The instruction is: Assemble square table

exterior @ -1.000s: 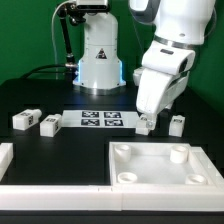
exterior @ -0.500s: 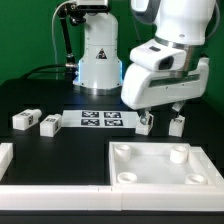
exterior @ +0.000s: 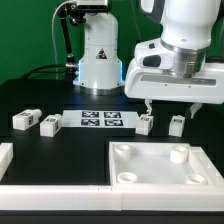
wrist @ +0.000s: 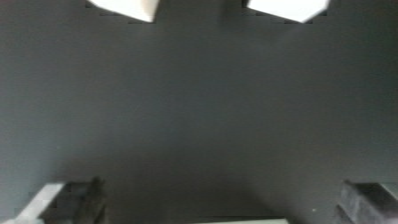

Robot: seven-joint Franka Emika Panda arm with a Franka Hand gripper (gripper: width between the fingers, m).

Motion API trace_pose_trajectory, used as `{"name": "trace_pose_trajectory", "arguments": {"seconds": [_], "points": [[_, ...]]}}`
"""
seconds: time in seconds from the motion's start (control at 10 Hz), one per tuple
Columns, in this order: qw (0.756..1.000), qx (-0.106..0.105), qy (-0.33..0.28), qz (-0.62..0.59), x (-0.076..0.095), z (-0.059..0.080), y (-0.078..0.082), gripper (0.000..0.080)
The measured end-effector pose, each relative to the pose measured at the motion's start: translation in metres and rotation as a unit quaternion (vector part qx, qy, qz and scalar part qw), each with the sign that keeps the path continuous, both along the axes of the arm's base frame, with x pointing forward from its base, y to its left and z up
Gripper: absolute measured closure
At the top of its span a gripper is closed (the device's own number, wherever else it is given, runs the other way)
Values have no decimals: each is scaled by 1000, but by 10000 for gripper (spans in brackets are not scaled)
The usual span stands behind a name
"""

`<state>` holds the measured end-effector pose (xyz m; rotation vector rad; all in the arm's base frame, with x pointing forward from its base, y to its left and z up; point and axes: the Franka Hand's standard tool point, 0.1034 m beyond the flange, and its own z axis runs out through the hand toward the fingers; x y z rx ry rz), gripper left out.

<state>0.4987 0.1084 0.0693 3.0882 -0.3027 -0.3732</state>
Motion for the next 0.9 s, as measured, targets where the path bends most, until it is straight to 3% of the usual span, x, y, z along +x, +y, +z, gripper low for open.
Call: {"name": "trace_pose_trajectory", "arguments": {"seconds": [0.3, 0.4, 0.6, 0.7, 0.9], "points": [[1000, 7, 10, -11, -3, -1, 1, 151], [997, 38, 33, -54, -9, -5, 5, 151], [987, 80, 114, -76, -20, -4, 6, 151], [980, 96, 157, -79, -19, -6, 5, 151], [967, 106, 219, -76, -22, -10, 2, 151]]}}
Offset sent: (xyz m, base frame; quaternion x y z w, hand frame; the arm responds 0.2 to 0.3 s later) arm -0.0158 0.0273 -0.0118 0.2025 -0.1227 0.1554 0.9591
